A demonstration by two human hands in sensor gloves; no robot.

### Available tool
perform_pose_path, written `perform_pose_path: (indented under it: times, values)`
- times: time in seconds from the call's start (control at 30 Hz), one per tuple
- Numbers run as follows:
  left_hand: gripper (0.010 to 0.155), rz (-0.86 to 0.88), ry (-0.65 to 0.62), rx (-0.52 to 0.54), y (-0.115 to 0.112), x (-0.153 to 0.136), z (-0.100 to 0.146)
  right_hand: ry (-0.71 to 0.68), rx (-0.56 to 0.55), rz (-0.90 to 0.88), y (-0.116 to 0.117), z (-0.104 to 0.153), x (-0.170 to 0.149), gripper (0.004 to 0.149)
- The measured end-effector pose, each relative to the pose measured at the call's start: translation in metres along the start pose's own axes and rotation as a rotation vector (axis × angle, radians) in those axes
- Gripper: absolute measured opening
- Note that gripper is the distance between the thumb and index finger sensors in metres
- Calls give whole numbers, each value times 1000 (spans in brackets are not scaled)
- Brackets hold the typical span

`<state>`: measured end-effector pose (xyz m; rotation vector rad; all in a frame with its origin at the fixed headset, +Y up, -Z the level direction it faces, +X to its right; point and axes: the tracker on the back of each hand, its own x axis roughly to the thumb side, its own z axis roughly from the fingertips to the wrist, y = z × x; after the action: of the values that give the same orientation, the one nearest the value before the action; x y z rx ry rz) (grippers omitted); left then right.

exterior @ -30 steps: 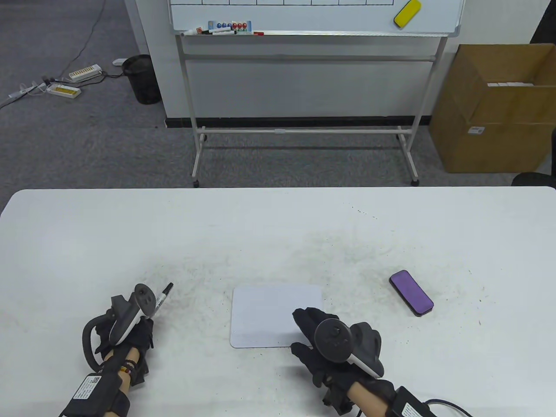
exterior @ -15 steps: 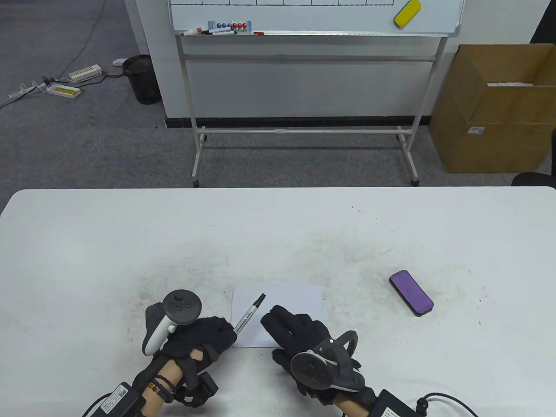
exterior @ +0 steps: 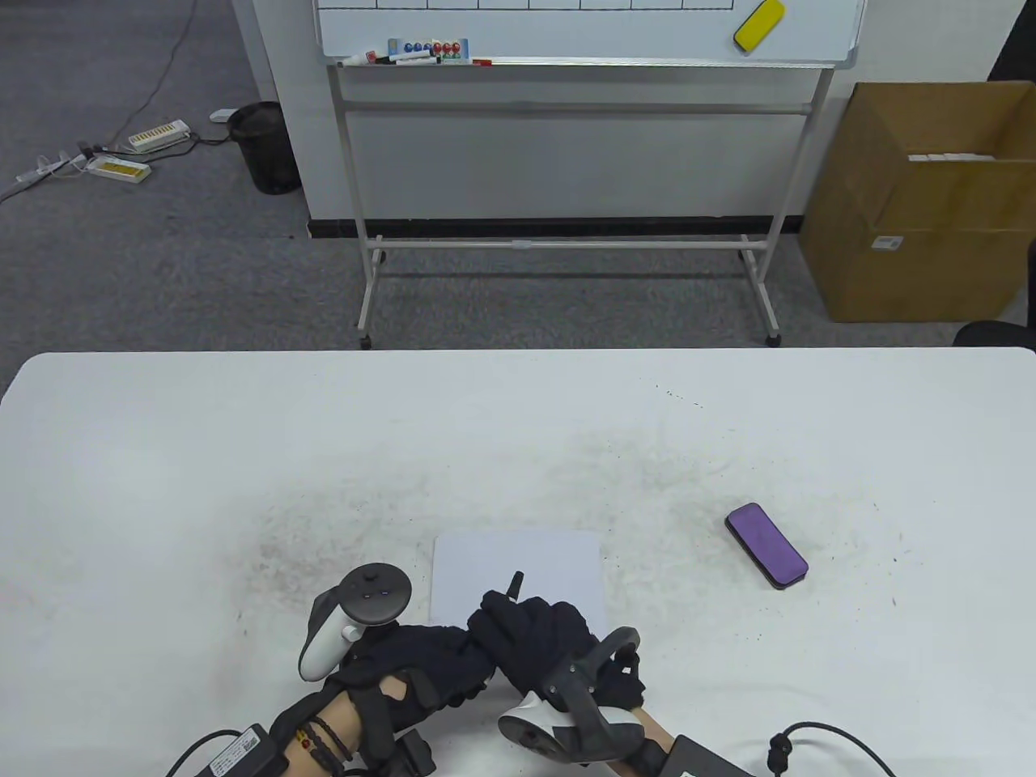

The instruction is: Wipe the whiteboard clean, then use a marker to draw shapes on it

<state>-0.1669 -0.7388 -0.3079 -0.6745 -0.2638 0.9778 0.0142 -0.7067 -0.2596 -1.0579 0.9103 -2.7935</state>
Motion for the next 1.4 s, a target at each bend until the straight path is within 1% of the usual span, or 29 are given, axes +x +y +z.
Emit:
perform_pose_path:
  times: [0.03, 0.07, 0.13, 0.17, 0.27, 0.3, 0.33, 0.4, 0.43, 0.53, 0.6, 0.67, 0.73, 0.8, 0.87, 0.97, 1.1, 1.27, 1.4]
  values:
    - [55, 4, -35, 21, 0, 0, -1, 29, -3, -17, 0, 0, -5, 53]
    - [56, 22, -71, 18, 2, 0, -2, 71, 4, -61, 1, 0, -10, 52]
    - [59, 51, -109, 24, 5, 1, -1, 185, 12, -180, 3, 0, -22, 50]
    - [58, 54, -127, 66, 9, 2, 1, 253, 4, -263, 3, 1, -29, 50]
    - [59, 22, -128, 280, 19, 2, 7, 401, -29, -462, 0, 3, -47, 54]
    - [60, 3, -132, 308, 20, 3, 8, 434, -36, -497, 0, 4, -51, 54]
    - [63, -40, -151, 338, 21, 4, 9, 492, -35, -599, -1, 5, -58, 54]
    - [69, -133, -189, 353, 18, 8, 9, 550, -30, -742, 1, 7, -65, 53]
    - [71, -205, -195, 374, 15, 11, 10, 592, -24, -861, 4, 9, -69, 53]
    - [63, -373, -259, 436, 5, 18, 12, 659, -35, -1227, 15, 18, -77, 51]
    - [59, -357, -312, 443, 0, 22, 14, 704, 10, -1335, 20, 21, -80, 51]
    - [58, -315, -349, 453, -3, 25, 16, 741, 19, -1396, 23, 25, -83, 51]
    - [55, -316, -359, 478, -2, 26, 18, 753, 44, -1486, 25, 25, -83, 51]
    - [53, -308, -367, 516, 0, 26, 20, 778, 44, -1527, 26, 26, -83, 50]
    - [50, -292, -374, 525, 1, 26, 21, 776, 71, -1559, 28, 27, -82, 50]
    - [50, -307, -378, 528, 0, 26, 21, 804, 91, -1606, 33, 29, -81, 50]
    - [49, -324, -393, 533, -1, 27, 20, 823, 103, -1637, 35, 30, -81, 51]
    - [50, -405, -409, 512, -6, 31, 21, 847, 112, -1647, 36, 32, -80, 50]
    - [49, -440, -415, 466, -7, 35, 20, 851, 72, -1604, 32, 31, -80, 48]
